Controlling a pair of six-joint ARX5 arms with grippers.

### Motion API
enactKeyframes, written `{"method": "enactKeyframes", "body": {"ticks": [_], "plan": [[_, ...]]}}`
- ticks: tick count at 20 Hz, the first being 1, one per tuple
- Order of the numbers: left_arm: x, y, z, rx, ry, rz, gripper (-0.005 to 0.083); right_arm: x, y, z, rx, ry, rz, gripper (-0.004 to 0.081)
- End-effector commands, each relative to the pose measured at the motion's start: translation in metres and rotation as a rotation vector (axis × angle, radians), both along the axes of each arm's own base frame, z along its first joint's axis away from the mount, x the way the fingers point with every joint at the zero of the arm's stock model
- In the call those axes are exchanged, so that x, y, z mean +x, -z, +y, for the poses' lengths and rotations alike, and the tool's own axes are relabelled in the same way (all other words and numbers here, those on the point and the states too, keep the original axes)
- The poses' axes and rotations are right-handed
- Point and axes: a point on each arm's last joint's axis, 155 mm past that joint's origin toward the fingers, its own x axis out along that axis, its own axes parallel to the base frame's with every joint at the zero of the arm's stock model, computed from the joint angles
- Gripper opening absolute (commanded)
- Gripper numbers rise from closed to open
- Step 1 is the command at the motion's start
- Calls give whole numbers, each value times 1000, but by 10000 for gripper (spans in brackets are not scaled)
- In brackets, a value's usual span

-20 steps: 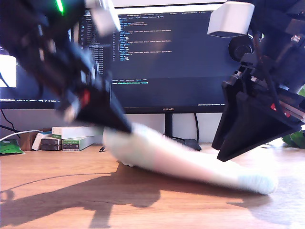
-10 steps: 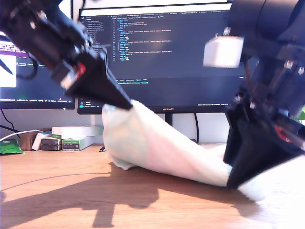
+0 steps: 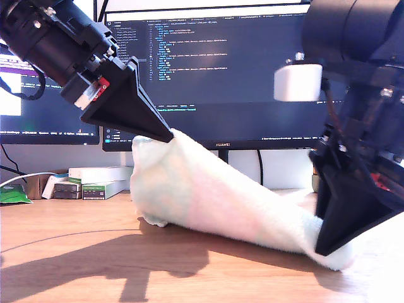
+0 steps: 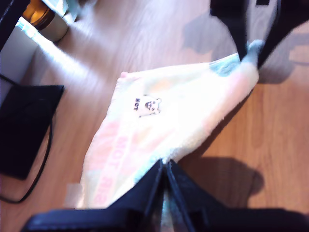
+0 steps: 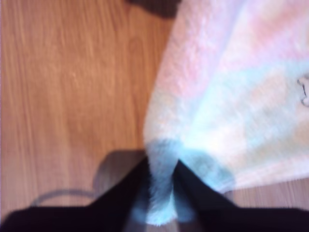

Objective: Fold the tea towel to a neat square and place it to the right

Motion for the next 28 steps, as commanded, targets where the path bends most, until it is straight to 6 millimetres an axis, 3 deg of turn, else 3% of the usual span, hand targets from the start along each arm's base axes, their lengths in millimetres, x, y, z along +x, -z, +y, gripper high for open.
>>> {"method": "enactKeyframes", "body": {"ticks": [1, 6, 9, 13, 15, 21, 25, 28], "plan": [[7, -7, 3, 1, -36, -32, -19, 13, 1, -4, -24, 52, -46, -11], [23, -10, 17, 12, -97, -57, -19, 58, -35, -2, -23, 146, -223, -11], [37, -14, 26, 6, -142, -85, -19, 89, -73, 1, -14, 205, -351, -11], [73, -35, 47, -77, -229, -149, -19, 125, -129, 20, 112, 240, -513, -11], [83, -42, 53, -110, -242, -164, -19, 137, -145, 29, 160, 250, -561, -11], [125, -99, 57, -242, -257, -331, -19, 190, -175, 45, 247, 335, -636, -11], [161, -119, 55, -254, -280, -357, -19, 227, -222, 56, 321, 378, -724, -11], [185, -140, 57, -259, -291, -405, -20, 248, -258, 50, 362, 415, -785, -11]]}}
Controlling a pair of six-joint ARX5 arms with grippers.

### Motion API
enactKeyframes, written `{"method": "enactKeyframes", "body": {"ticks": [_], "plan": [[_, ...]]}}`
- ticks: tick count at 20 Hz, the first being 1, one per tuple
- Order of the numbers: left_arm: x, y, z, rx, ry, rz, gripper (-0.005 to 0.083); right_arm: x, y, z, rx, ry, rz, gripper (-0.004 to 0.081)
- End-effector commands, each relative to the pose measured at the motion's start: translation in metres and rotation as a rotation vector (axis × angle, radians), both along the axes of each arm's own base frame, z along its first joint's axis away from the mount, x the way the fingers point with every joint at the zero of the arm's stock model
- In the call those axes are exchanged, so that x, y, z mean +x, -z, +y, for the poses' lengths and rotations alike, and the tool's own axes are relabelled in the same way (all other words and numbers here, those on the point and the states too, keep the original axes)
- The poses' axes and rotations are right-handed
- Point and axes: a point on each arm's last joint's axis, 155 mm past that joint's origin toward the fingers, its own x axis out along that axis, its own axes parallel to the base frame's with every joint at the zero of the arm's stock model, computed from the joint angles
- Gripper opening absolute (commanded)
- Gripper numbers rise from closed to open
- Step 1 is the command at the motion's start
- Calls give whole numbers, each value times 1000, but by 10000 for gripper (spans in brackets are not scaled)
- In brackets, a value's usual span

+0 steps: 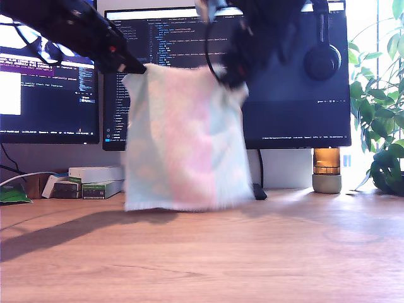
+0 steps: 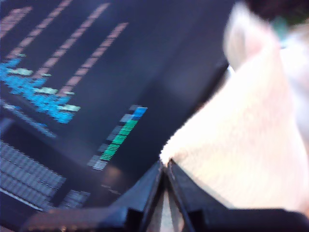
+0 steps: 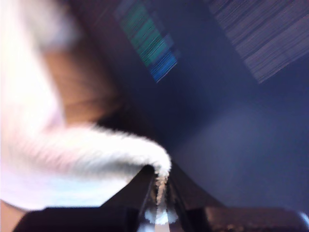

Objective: Fold the tea towel to a neat square and place it to the right

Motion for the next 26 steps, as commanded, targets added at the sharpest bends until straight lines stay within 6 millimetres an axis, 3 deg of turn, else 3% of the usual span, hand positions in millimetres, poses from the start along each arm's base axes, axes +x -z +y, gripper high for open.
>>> {"method": "enactKeyframes", "body": {"ticks": [1, 3, 5, 8, 13, 21, 26], "plan": [[11, -11, -1, -6, 4, -28, -19, 12, -22, -8, 32, 33, -43, -11], [19, -19, 2, -9, -2, -36, -19, 16, -31, -15, 67, 58, -40, -11], [19, -13, 3, 3, 6, -2, -20, 14, -19, -21, 53, 73, 14, -11], [5, 21, 1, 42, 44, 145, -19, 0, 20, -25, 13, 69, 174, -11], [-41, 82, -11, 74, 139, 456, -19, -39, 73, -22, 44, 25, 463, -11], [-91, 131, -17, 127, 164, 707, -19, -100, 135, -29, -2, 2, 798, -11], [-112, 171, -8, 163, 118, 784, -19, -131, 182, -41, -13, 36, 922, -11]]}}
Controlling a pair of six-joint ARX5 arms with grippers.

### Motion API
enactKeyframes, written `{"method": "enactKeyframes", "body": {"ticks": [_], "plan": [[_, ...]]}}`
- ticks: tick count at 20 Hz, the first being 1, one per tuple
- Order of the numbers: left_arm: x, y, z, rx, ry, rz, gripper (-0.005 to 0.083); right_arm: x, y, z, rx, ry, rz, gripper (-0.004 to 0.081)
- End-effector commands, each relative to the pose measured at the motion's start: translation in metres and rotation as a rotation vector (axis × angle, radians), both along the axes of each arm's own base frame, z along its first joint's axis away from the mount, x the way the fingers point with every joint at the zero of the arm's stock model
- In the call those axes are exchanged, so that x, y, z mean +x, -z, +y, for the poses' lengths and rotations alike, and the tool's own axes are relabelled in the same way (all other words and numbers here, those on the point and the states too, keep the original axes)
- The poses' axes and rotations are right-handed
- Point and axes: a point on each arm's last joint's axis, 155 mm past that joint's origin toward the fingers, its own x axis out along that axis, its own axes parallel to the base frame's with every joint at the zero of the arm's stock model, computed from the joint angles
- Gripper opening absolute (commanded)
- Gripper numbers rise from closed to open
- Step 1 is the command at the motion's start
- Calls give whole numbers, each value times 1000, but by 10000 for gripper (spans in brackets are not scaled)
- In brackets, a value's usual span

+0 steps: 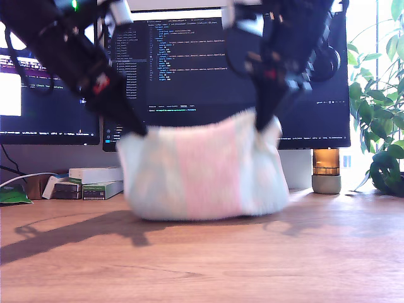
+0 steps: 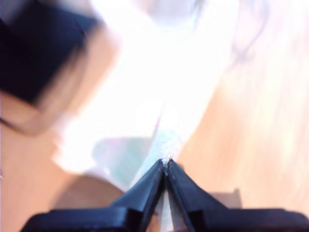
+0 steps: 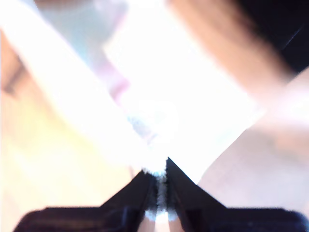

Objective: Fold the tea towel to a neat square and place it to the right

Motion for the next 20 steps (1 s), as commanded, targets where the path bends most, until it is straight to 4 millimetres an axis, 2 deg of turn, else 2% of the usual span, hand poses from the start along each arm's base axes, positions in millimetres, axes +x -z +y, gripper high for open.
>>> {"method": "enactKeyframes", "body": {"ticks": [1, 4, 7, 10, 14, 18, 20], "plan": [[-5, 13, 6, 10, -35, 15, -19, -11, 22, -6, -18, 11, 43, -11], [-15, 9, 15, -7, -84, 8, -19, -28, 30, -15, 2, 49, 50, -11], [-34, 10, 20, -33, -116, 24, -19, -44, 27, -22, 53, 95, 21, -11], [-54, 11, 12, -38, -97, 21, -19, -60, 29, -24, 76, 102, 10, -11], [-88, 31, -4, 12, -55, 84, -19, -84, 41, -26, 74, 104, 43, -11], [-112, 38, -16, 36, -38, 134, -19, -124, 67, -37, 53, 99, 105, -11], [-126, 39, -18, 51, -22, 161, -19, -139, 66, -40, 88, 127, 103, -11]]}}
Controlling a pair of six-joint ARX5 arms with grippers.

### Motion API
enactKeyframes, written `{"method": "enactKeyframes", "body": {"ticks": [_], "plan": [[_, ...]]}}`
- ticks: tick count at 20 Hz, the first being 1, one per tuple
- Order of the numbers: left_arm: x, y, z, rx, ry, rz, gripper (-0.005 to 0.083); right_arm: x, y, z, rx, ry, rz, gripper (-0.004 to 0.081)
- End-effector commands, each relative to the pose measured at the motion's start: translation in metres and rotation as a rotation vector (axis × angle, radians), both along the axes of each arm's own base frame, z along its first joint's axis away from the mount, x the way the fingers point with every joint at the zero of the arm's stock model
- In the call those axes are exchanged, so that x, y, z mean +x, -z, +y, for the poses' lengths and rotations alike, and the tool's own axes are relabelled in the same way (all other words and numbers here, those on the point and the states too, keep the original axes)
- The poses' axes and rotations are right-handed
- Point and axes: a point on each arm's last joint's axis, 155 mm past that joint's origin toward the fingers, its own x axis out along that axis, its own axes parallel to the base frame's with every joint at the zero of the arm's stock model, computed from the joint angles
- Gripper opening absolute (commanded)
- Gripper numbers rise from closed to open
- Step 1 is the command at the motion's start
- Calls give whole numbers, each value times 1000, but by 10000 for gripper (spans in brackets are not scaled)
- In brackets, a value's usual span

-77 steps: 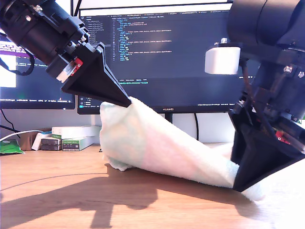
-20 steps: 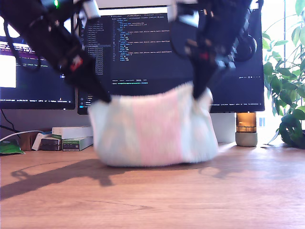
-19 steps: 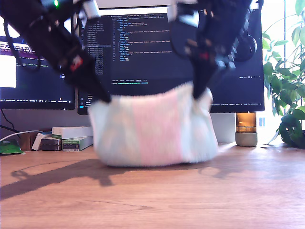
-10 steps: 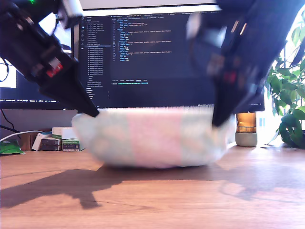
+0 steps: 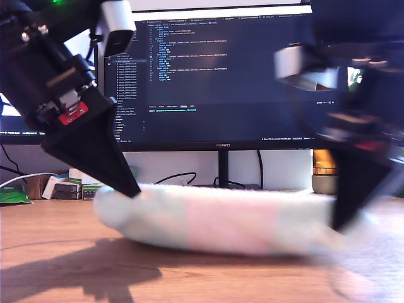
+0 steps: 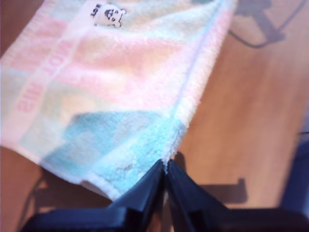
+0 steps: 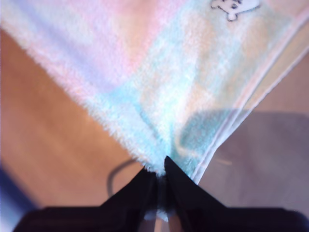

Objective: Fold the tea towel to a neat square and place it to the right

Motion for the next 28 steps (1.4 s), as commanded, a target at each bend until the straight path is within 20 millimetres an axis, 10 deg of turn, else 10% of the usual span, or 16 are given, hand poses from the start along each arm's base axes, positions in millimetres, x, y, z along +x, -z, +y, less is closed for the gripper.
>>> {"method": "enactKeyframes", "body": {"ticks": [1, 11, 28], "plan": [[-11, 4, 5, 17, -6, 21, -19, -8, -7, -4, 24, 22, -24, -11], [-44, 0, 19, 29, -51, 49, -19, -29, -35, -10, 122, 94, -10, -11], [61, -11, 21, 0, -56, -286, -20, 68, -22, -23, 41, 160, -52, -11]]}}
